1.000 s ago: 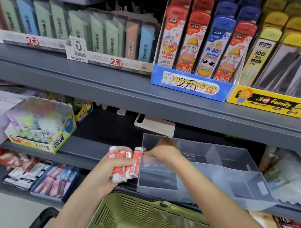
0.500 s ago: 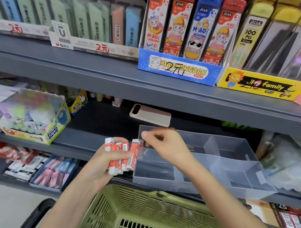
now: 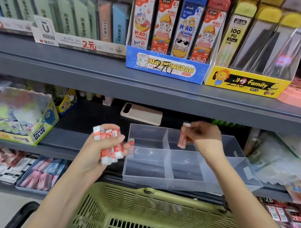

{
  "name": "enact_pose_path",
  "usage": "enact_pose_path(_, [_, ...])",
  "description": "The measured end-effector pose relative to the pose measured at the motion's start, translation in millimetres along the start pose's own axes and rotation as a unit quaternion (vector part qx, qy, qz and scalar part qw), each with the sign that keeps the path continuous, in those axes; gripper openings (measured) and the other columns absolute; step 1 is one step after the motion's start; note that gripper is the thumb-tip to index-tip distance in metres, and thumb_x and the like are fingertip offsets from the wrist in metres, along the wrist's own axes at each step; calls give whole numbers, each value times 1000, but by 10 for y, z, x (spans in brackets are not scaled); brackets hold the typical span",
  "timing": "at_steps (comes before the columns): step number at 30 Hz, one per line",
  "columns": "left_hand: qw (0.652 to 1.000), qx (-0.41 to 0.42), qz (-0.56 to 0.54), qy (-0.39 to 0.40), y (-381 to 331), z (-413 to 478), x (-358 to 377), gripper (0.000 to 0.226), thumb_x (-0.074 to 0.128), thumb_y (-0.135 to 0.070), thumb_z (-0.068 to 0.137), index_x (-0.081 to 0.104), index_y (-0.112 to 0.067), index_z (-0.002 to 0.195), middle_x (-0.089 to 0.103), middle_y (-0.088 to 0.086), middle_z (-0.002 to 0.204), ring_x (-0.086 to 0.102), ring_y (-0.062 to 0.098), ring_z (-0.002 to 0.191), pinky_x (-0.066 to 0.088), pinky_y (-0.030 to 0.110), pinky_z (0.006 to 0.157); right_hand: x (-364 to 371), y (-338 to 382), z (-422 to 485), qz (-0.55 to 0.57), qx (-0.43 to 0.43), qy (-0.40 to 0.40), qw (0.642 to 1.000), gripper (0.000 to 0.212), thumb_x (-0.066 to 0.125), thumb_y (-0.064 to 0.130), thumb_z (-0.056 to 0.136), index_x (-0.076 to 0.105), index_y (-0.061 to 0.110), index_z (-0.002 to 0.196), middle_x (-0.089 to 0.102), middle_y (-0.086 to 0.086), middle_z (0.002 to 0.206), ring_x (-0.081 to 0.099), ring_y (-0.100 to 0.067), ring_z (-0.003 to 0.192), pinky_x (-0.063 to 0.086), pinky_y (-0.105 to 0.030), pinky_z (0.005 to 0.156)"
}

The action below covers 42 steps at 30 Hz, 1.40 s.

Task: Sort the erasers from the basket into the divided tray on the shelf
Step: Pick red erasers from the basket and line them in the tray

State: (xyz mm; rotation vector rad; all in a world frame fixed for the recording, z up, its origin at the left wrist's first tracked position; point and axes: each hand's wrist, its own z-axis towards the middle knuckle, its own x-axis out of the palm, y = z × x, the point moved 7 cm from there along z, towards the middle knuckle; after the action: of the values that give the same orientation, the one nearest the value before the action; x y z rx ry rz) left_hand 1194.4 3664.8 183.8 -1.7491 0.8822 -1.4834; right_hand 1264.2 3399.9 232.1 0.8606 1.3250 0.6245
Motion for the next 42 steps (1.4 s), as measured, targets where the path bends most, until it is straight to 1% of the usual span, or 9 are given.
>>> enact_pose_path(6, [998, -60, -28, 25, 61, 69, 275, 23, 79, -5, 58, 69, -11, 77, 70, 10, 71, 72, 31, 71, 57, 34, 57, 441, -146, 117, -281, 22, 131, 950, 23, 66, 33, 76, 60, 18, 60, 48, 8, 52, 45, -7, 48, 32, -11, 39])
enact_pose_path(10, [993, -100, -56, 17, 163, 38, 357, 34, 68, -3, 61, 58, -2, 94, 69, 15, 72, 71, 31, 69, 57, 36, 58, 568, -158, 112, -327, 14, 252, 911, 12, 58, 22, 83, 69, 20, 79, 59, 0, 78, 53, -18, 74, 40, -12, 62])
enact_pose_path(16, [995, -90, -48, 20, 192, 7, 487, 32, 66, -2, 57, 59, -4, 89, 71, 17, 71, 71, 36, 69, 57, 41, 55, 378, -84, 36, -254, 6, 220, 942, 21, 54, 4, 85, 71, 13, 94, 63, -1, 91, 55, -20, 83, 45, -23, 73])
enact_pose_path(18, [996, -80, -46, 16, 197, 10, 522, 30, 66, -3, 58, 58, -4, 87, 71, 15, 71, 71, 35, 69, 58, 44, 58, 264, 146, -153, -158, -78, 142, 974, 15, 57, 15, 86, 71, 15, 82, 68, -1, 82, 59, -18, 76, 48, -27, 72])
enact_pose_path(22, [998, -57, -38, 6, 199, 29, 577, 21, 65, -5, 59, 57, -9, 78, 69, 12, 69, 70, 26, 63, 58, 42, 56, 367, 513, -788, 62, -127, 190, 972, 20, 71, 45, 72, 68, 26, 67, 68, 9, 63, 58, 0, 56, 52, -23, 56])
enact_pose_path(29, [999, -17, -46, 6, 199, -41, 604, 25, 69, -5, 59, 56, -12, 80, 71, 9, 71, 72, 28, 73, 58, 40, 57, 467, 372, -967, 205, -16, 184, 961, 23, 76, 11, 74, 60, 18, 89, 70, -1, 68, 64, -9, 58, 53, -23, 53])
enact_pose_path(34, [1000, 11, -7, -3, 99, -115, 394, 33, 75, 1, 62, 58, -9, 88, 68, 21, 87, 70, 40, 88, 58, 41, 70, 406, 261, -669, 303, 33, 121, 945, 12, 61, 8, 85, 68, 12, 77, 58, 4, 58, 47, -8, 54, 40, -18, 51])
enact_pose_path(38, [996, 48, 2, -70, -50, -140, 50, 36, 79, -7, 57, 59, -14, 86, 69, 9, 74, 72, 30, 73, 56, 30, 56, 437, 452, -331, 48, -80, 108, 990, 12, 60, 17, 89, 68, 14, 81, 65, 3, 67, 56, -13, 60, 45, -24, 58])
enact_pose_path(42, [994, 36, -22, -96, -42, -140, -108, 32, 72, -15, 58, 57, -14, 85, 65, 3, 64, 67, 20, 61, 48, 26, 45, 872, 546, -154, -223, -109, 204, 947, 18, 59, 25, 90, 68, 9, 94, 71, -10, 91, 66, -27, 84, 52, -34, 82])
